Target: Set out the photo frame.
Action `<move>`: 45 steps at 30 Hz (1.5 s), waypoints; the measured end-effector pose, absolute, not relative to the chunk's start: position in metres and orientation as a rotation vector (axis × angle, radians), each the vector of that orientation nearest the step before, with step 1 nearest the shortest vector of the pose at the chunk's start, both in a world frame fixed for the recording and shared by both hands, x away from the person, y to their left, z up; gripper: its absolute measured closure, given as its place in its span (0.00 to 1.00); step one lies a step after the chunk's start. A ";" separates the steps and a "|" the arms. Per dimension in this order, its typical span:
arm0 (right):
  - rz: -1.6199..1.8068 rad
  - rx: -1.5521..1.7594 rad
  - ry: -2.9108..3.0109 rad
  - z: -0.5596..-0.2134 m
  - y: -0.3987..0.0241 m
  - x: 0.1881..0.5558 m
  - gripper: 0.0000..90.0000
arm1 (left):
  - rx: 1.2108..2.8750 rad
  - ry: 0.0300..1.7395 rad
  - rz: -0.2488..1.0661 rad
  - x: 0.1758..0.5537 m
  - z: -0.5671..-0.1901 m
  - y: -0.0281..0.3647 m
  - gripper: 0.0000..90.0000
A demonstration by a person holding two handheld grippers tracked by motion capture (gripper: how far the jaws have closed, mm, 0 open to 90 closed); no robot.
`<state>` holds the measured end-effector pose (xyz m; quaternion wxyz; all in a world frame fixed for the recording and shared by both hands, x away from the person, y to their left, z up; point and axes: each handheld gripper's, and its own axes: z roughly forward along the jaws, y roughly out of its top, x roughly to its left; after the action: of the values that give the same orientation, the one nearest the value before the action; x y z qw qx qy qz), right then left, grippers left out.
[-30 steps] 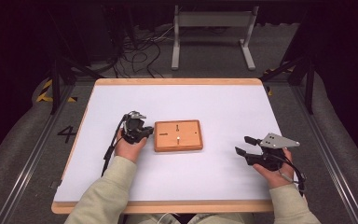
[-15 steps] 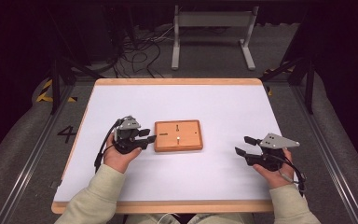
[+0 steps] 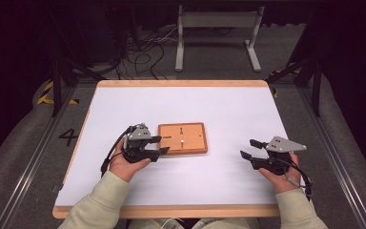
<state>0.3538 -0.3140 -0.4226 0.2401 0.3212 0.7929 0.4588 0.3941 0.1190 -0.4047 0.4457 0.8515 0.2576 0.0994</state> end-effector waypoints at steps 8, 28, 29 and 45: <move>1.248 0.887 2.165 -0.423 -0.317 0.351 0.46 | 2.081 0.580 0.212 0.399 -0.406 0.102 0.54; 1.276 0.909 2.177 -0.426 -0.320 0.348 0.46 | 1.998 0.618 0.124 0.426 -0.433 0.069 0.50; 1.277 0.909 2.178 -0.426 -0.320 0.348 0.46 | 2.002 0.624 0.115 0.428 -0.436 0.068 0.52; 1.286 0.916 2.182 -0.428 -0.320 0.349 0.46 | 2.088 0.626 0.173 0.435 -0.451 0.063 0.91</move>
<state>0.3490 -0.3203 -0.4277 0.2221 0.3317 0.7900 0.4654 0.4347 0.0633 -0.4514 0.4597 0.8480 0.2543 0.0704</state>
